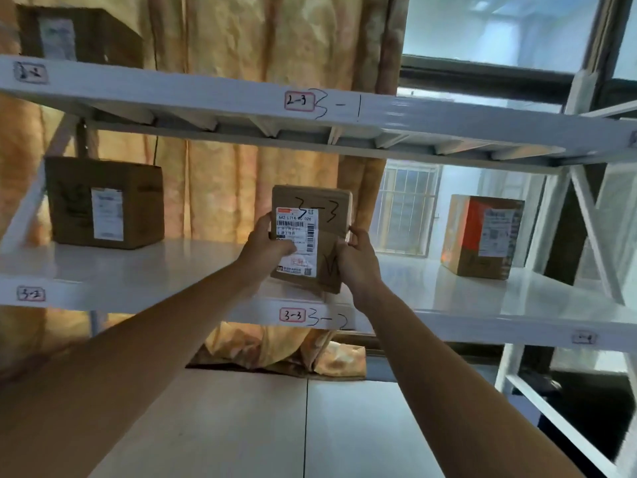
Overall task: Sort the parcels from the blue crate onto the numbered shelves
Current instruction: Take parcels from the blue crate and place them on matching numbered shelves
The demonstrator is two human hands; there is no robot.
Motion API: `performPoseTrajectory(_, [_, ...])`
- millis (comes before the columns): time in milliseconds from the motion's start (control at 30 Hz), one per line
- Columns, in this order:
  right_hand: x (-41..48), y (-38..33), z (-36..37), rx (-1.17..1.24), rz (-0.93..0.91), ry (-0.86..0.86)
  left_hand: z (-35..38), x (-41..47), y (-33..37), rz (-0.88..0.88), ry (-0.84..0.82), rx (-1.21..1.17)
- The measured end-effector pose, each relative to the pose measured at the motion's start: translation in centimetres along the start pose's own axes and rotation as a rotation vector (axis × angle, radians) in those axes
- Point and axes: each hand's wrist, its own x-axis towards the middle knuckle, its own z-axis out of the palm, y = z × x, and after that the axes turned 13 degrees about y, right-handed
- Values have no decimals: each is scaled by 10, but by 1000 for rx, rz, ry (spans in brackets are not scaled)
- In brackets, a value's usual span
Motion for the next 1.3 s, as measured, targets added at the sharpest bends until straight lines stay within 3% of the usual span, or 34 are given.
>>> performPoseTrajectory(200, [66, 19, 44, -38, 8, -1, 13, 71, -31, -86, 25, 32])
performPoseTrajectory(633, [144, 46, 106, -61, 73, -70, 28, 159, -72, -104, 87, 126])
performPoseTrajectory(900, [147, 64, 116, -115, -47, -65, 28, 170, -98, -37, 154, 168])
performPoseTrajectory(1100, [141, 59, 108, -143, -39, -100, 26, 167, -95, -40, 163, 178])
performPoseTrajectory(1300, [135, 52, 89, -163, -6, -122, 13, 156, -82, -73, 269, 344])
